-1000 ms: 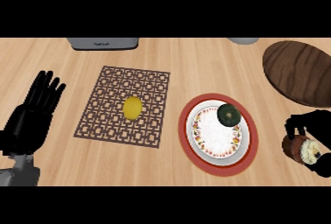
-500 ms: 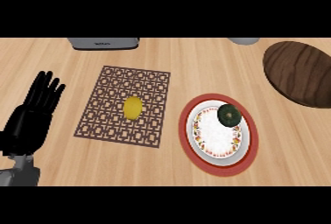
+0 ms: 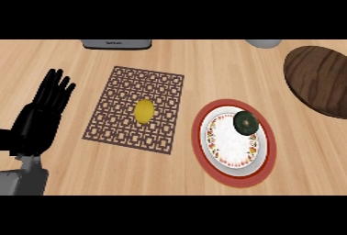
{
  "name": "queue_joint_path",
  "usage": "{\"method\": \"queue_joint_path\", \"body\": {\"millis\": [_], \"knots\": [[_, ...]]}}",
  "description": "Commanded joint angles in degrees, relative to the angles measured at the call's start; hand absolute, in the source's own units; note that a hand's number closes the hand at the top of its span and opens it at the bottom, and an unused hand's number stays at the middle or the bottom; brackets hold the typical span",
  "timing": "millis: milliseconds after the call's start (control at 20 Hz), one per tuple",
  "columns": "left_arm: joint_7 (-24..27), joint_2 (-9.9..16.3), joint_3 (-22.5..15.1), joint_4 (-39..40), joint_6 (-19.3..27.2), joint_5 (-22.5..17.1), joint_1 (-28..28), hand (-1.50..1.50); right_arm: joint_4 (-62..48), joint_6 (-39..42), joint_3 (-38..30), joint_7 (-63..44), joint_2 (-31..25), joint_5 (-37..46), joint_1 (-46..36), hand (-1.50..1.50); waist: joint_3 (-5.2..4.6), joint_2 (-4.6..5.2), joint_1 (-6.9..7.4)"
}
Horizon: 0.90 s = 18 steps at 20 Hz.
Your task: Pick the cupcake from the plate and place it in the bowl
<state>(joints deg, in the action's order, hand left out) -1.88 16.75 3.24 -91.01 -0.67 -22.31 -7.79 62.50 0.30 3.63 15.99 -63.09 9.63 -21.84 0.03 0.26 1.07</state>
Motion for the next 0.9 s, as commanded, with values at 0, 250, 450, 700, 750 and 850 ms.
{"method": "queue_joint_path", "body": {"millis": [0, 250, 450, 700, 750, 850], "knots": [[2.8, -2.3, -1.6, 4.0, 0.3, 2.7, -2.4, 0.00, -12.0, 2.6, -0.9, 1.5, 3.0, 2.6, -10.5, 1.50, 0.00, 0.34, 0.75], [-1.7, 0.5, 0.8, -0.6, -1.2, -0.7, -3.4, 0.00, -27.5, -1.6, -1.6, 9.2, 9.3, 5.5, -16.5, 1.50, 0.15, 0.70, 2.36], [-0.7, 0.3, 0.5, 0.7, -2.1, -0.1, -2.7, 0.00, -36.4, 0.3, -1.5, 10.0, 9.9, 8.2, -25.3, 1.50, 0.16, 1.07, 3.31], [1.2, -2.9, -1.8, 1.3, -1.3, 1.5, -2.0, 0.00, -44.3, -4.4, 0.0, 14.2, 13.2, 12.5, -27.0, 1.50, 0.23, 1.33, 3.34], [1.5, -1.5, -0.8, 3.7, -3.0, 0.7, -3.6, 0.00, -44.6, -4.8, 1.2, 10.1, 15.1, 13.6, -29.3, 1.50, 0.22, 1.99, 4.59], [0.7, -1.3, -0.8, 2.3, -2.4, 1.0, -3.2, 0.00, -47.5, -1.7, 2.6, 11.6, 12.8, 15.6, -29.7, 1.50, 0.24, 1.73, 4.25]]}}
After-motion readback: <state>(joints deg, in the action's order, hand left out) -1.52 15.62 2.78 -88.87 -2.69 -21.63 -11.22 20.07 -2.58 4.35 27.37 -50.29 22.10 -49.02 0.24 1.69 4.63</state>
